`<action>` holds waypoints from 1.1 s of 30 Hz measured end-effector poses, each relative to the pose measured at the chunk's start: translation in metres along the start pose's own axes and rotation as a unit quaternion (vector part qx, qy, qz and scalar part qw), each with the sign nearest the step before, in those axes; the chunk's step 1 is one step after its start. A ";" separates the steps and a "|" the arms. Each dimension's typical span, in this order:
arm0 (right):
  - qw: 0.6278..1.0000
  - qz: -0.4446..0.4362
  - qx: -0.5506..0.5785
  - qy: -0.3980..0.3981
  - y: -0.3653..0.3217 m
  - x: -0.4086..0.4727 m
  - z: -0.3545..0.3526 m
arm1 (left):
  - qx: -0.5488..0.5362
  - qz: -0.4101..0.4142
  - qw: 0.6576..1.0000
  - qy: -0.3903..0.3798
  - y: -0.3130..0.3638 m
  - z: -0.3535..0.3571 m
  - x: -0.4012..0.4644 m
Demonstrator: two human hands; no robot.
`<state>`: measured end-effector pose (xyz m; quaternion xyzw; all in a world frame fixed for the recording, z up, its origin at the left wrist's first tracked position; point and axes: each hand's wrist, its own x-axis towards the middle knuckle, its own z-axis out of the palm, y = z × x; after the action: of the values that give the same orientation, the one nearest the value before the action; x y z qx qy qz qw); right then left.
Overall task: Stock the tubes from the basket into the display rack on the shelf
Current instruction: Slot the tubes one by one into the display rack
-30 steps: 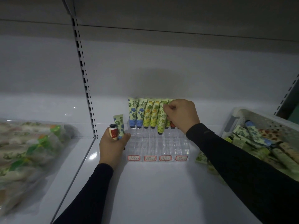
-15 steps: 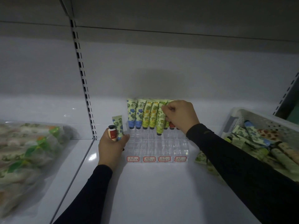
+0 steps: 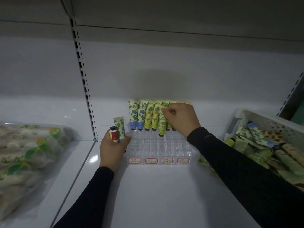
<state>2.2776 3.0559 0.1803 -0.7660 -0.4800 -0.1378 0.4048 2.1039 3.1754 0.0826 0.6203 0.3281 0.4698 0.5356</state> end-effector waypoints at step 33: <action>0.997 -0.043 -0.057 0.008 0.007 -0.004 0.002 | 0.005 0.003 1.000 0.007 0.001 0.000 -0.002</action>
<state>2.2808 3.0534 0.1731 -0.7654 -0.5009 -0.1884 0.3575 2.1032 3.1735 0.0835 0.6204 0.3322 0.4742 0.5292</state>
